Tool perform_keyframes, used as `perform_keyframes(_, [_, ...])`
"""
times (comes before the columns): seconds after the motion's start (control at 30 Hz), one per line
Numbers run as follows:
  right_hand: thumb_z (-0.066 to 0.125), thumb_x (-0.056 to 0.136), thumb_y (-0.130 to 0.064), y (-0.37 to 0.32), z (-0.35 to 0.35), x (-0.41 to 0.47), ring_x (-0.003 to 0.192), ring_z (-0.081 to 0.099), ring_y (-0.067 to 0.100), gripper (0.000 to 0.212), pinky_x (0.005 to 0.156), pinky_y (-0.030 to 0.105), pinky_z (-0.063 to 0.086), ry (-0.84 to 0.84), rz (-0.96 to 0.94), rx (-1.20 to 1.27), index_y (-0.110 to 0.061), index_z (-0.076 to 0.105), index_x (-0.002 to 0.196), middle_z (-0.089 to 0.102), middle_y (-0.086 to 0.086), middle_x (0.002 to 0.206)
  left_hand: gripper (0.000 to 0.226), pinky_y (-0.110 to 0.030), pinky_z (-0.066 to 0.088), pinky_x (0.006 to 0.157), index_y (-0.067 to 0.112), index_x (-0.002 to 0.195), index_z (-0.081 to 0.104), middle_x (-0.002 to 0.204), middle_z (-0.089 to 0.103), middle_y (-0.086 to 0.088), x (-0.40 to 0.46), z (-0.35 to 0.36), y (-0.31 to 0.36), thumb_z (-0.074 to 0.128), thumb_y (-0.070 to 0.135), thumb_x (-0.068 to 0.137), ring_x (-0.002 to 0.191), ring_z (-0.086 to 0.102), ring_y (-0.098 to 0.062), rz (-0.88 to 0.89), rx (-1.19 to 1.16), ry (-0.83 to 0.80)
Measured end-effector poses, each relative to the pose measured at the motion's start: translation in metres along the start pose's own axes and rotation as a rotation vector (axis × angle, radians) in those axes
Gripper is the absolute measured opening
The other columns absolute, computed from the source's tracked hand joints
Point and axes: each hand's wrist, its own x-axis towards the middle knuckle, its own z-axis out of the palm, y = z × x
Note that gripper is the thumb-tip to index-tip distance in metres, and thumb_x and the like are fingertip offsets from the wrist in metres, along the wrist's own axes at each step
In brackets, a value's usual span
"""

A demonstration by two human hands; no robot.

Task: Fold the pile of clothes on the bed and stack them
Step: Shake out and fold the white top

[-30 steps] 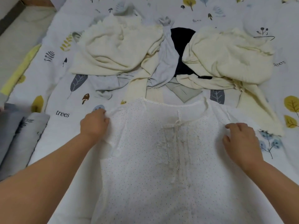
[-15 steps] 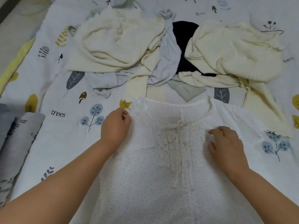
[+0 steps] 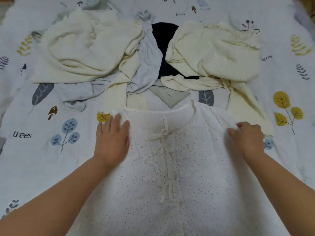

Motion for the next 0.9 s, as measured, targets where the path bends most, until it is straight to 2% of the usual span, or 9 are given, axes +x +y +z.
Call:
perform_keyframes(0.1, [0.055,0.084,-0.018,-0.001,-0.004,0.006,0.106,0.045,0.04,0.021,0.085,0.043,0.04,0.07,-0.026,-0.078,-0.009,0.064,0.101,0.051,0.02,0.112,0.037,-0.063,0.027,0.102,0.001,0.113,0.059,0.133,0.046,-0.029,-0.004,-0.003,0.016,0.057,-0.001,0.077,0.127,0.04,-0.046,0.025,-0.072,0.081])
perform_keyframes(0.17, [0.055,0.081,-0.013,-0.005,-0.01,0.002,0.092,0.05,0.035,0.005,0.071,0.035,0.038,0.105,-0.071,0.009,-0.014,0.058,0.077,0.056,0.014,0.094,0.036,-0.065,0.029,0.099,0.0,0.105,0.062,0.126,0.052,-0.029,-0.007,-0.005,0.026,0.061,-0.007,0.07,0.122,0.046,-0.046,0.072,-0.113,0.087])
perform_keyframes(0.27, [0.058,0.079,-0.007,-0.011,-0.013,-0.02,0.063,0.046,0.015,0.023,0.053,0.026,0.031,0.065,-0.221,0.216,-0.019,0.045,0.065,0.051,-0.003,0.067,0.03,-0.063,0.035,0.095,0.001,0.096,0.066,0.115,0.059,-0.025,-0.011,-0.005,0.037,0.066,-0.008,0.067,0.111,0.055,-0.043,0.128,-0.167,0.074])
perform_keyframes(0.37, [0.065,0.084,-0.022,-0.013,-0.008,-0.051,0.073,0.052,0.004,0.013,0.065,0.023,0.042,-0.198,-0.467,0.191,-0.027,0.055,0.09,0.058,-0.012,0.083,0.033,-0.059,0.042,0.089,0.001,0.098,0.069,0.11,0.062,-0.023,-0.013,-0.004,0.045,0.072,-0.007,0.066,0.104,0.059,-0.042,0.159,-0.217,0.074])
perform_keyframes(0.4, [0.064,0.085,-0.027,-0.01,-0.004,-0.059,0.081,0.053,0.003,0.022,0.073,0.023,0.044,-0.256,-0.494,0.183,-0.029,0.054,0.104,0.057,-0.014,0.094,0.034,-0.057,0.043,0.088,0.0,0.099,0.069,0.109,0.062,-0.023,-0.014,-0.004,0.047,0.072,-0.007,0.066,0.103,0.06,-0.042,0.16,-0.225,0.069])
perform_keyframes(0.5, [0.059,0.089,-0.03,-0.001,0.005,-0.064,0.101,0.049,0.005,0.047,0.088,0.026,0.042,-0.141,-0.43,0.204,-0.027,0.042,0.132,0.046,-0.014,0.113,0.035,-0.055,0.043,0.087,-0.001,0.1,0.069,0.109,0.063,-0.024,-0.015,-0.004,0.05,0.071,-0.008,0.066,0.103,0.06,-0.042,0.139,-0.248,0.072])
perform_keyframes(0.6, [0.056,0.091,-0.028,-0.001,0.012,-0.061,0.117,0.041,0.016,0.048,0.094,0.031,0.036,-0.104,-0.332,0.08,-0.021,0.042,0.136,0.044,-0.002,0.125,0.033,-0.053,0.043,0.087,0.0,0.101,0.069,0.11,0.063,-0.022,-0.016,-0.007,0.058,0.069,-0.008,0.068,0.105,0.059,-0.041,0.111,-0.283,0.073])
perform_keyframes(0.73, [0.054,0.091,-0.019,-0.003,0.025,-0.064,0.117,0.039,0.02,0.031,0.094,0.032,0.031,-0.104,-0.461,-0.039,-0.018,0.06,0.122,0.048,0.003,0.125,0.023,-0.04,0.041,0.081,0.006,0.099,0.069,0.105,0.063,-0.012,-0.014,-0.012,0.082,0.066,0.0,0.078,0.099,0.059,-0.03,0.114,-0.385,0.083])
perform_keyframes(0.9, [0.059,0.089,-0.033,0.002,0.021,-0.055,0.11,0.047,0.023,0.046,0.086,0.034,0.039,-0.061,-0.151,0.06,-0.016,0.043,0.129,0.049,0.004,0.118,0.023,-0.026,0.033,0.088,0.017,0.114,0.058,0.108,0.061,0.002,0.021,-0.011,0.13,0.049,0.024,0.094,0.103,0.051,-0.016,0.014,-0.581,0.032])
